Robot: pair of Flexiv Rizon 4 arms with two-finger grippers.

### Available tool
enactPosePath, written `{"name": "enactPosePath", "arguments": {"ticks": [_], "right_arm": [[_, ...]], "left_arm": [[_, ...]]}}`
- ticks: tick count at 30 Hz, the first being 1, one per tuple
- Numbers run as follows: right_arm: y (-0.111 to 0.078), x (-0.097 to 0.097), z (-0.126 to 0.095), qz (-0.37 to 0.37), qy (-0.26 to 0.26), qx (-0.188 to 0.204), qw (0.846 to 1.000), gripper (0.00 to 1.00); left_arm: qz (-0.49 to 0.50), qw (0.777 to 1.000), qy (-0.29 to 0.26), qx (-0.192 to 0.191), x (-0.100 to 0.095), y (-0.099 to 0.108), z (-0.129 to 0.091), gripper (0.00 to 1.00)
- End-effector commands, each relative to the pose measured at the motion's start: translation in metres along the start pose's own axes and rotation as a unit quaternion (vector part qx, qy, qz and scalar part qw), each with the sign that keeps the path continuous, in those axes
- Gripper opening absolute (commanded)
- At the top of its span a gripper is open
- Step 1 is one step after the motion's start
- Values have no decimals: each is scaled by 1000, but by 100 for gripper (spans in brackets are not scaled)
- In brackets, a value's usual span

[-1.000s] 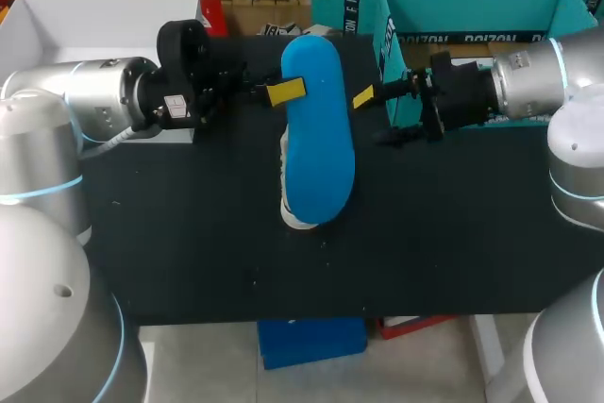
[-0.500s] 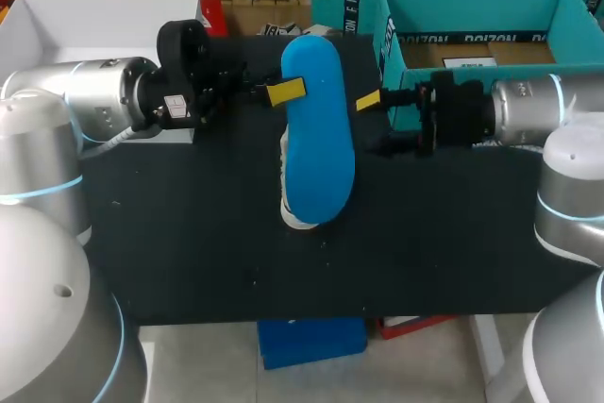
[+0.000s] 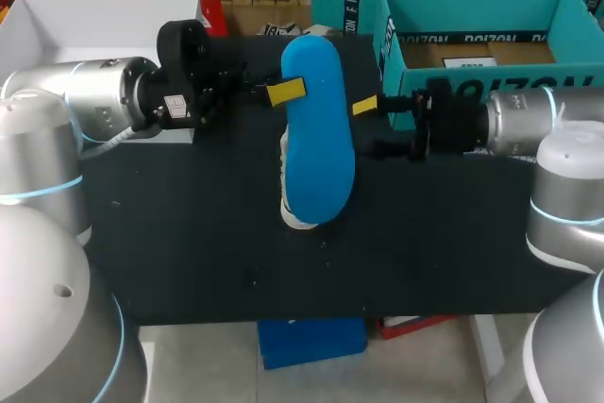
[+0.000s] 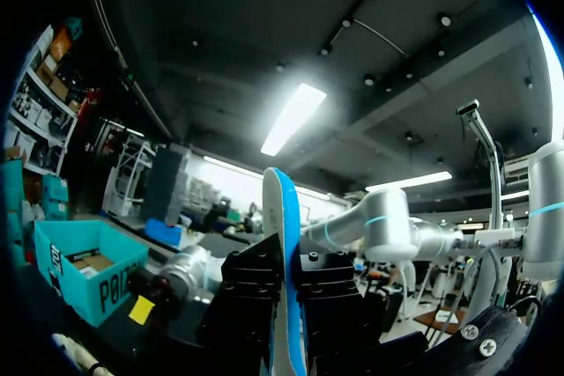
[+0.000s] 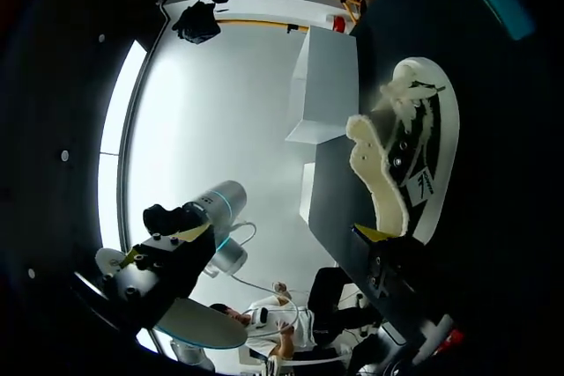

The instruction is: Take the shoe out of the shoebox, open the shoe tongue, remove and reinsert the insole, then place the shoe into the shoebox

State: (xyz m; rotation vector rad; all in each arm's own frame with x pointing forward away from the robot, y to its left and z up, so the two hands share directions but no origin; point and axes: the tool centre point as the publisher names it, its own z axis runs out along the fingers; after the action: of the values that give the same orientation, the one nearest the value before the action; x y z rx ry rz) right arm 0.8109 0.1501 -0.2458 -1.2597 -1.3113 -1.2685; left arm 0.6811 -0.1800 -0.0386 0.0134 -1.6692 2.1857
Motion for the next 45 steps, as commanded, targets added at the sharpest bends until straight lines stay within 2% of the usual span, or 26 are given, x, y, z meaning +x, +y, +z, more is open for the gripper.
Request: {"name": "enactPosePath", "arguments": {"ticks": [1,5,7,9,11,16,19,21,23,28,31,37,42,44,45], "right_arm": [[-1,-2,5,-1,1,-3,1000,100],[-1,-2,5,-1,1,-3,1000,100],[-1,-2,5,-1,1,-3,1000,100],[-1,-2,5,-1,1,-3,1000,100],[-1,-2,5,-1,1,-3,1000,100],[-1,-2,5,-1,1,-3,1000,100],[-1,-2,5,-1,1,-3,1000,100],[-1,-2,5,-1,1,-3,1000,100],[-1,-2,5,-1,1,-3,1000,100],[-1,-2,5,-1,1,-3,1000,100],[-1,-2,5,-1,1,-3,1000,100],[-1,-2,5,-1,1,-3,1000,100],[-1,-2,5,-1,1,-3,1000,100],[-1,-2,5,-1,1,-3,1000,100],[-1,-2,5,-1,1,-3,1000,100]], "left_arm": [[1,1000,-1,1,0,1,1,0],[10,1000,-3,7,-1,1,0,0],[62,998,-11,2,-2,-2,2,0],[141,989,-25,-34,-1,-4,4,0],[231,969,-39,-80,2,-3,6,0],[345,925,-39,-151,6,13,6,0],[427,880,-39,-205,8,23,3,0],[477,848,-37,-226,8,28,-1,0],[528,810,-27,-254,9,36,-4,0],[605,733,16,-311,1,62,-16,0],[636,692,53,-338,-5,75,-23,0],[686,631,102,-348,-13,84,-39,0],[711,602,120,-345,-10,85,-40,0],[704,615,112,-338,-8,83,-37,0],[688,638,107,-329,-7,79,-36,0]]}}
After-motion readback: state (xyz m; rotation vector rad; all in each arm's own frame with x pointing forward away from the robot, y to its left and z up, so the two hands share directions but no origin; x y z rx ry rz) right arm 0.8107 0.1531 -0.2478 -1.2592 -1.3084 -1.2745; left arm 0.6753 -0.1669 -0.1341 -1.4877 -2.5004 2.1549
